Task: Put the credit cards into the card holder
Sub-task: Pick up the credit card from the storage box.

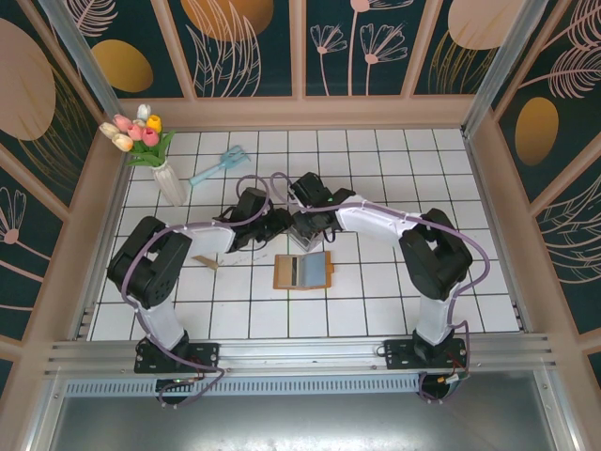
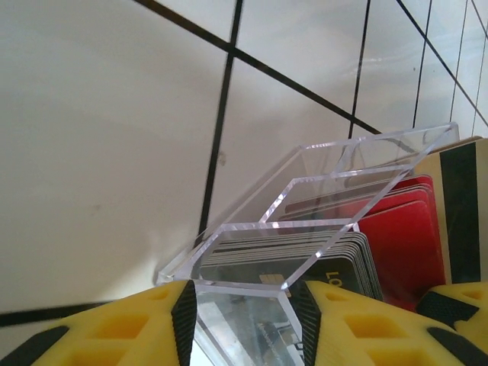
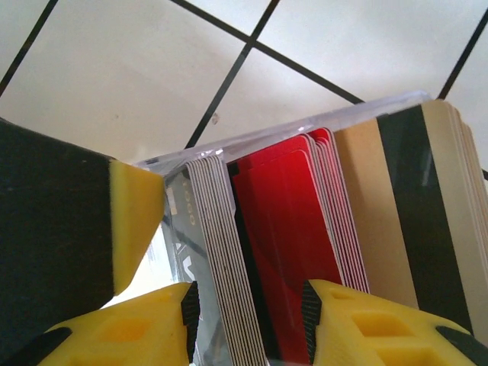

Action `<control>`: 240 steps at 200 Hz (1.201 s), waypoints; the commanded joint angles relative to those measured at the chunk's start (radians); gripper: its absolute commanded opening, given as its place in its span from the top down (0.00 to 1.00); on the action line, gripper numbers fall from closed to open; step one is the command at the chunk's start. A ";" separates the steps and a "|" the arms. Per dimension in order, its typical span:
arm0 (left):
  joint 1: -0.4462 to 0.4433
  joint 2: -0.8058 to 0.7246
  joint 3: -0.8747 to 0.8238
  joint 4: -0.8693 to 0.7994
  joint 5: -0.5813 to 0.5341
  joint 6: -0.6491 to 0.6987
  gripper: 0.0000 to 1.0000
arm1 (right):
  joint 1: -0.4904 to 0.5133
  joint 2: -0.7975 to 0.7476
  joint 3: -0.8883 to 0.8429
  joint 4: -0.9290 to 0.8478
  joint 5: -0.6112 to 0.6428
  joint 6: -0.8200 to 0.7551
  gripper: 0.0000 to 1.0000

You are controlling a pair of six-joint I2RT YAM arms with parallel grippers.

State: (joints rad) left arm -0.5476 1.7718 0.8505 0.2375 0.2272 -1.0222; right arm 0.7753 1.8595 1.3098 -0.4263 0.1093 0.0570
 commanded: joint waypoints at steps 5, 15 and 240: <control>0.009 -0.105 -0.069 0.047 -0.039 -0.035 0.51 | 0.012 0.012 -0.015 -0.007 0.029 -0.008 0.58; 0.009 -0.133 -0.089 0.058 -0.054 -0.036 0.48 | 0.012 0.004 -0.015 -0.002 0.023 -0.006 0.57; 0.030 -0.233 -0.171 0.013 -0.149 -0.100 0.47 | 0.054 0.011 0.002 0.001 0.178 -0.057 0.67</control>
State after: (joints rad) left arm -0.5232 1.5448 0.6731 0.2504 0.0769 -1.1202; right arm 0.8276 1.8858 1.3090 -0.4229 0.2405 -0.0025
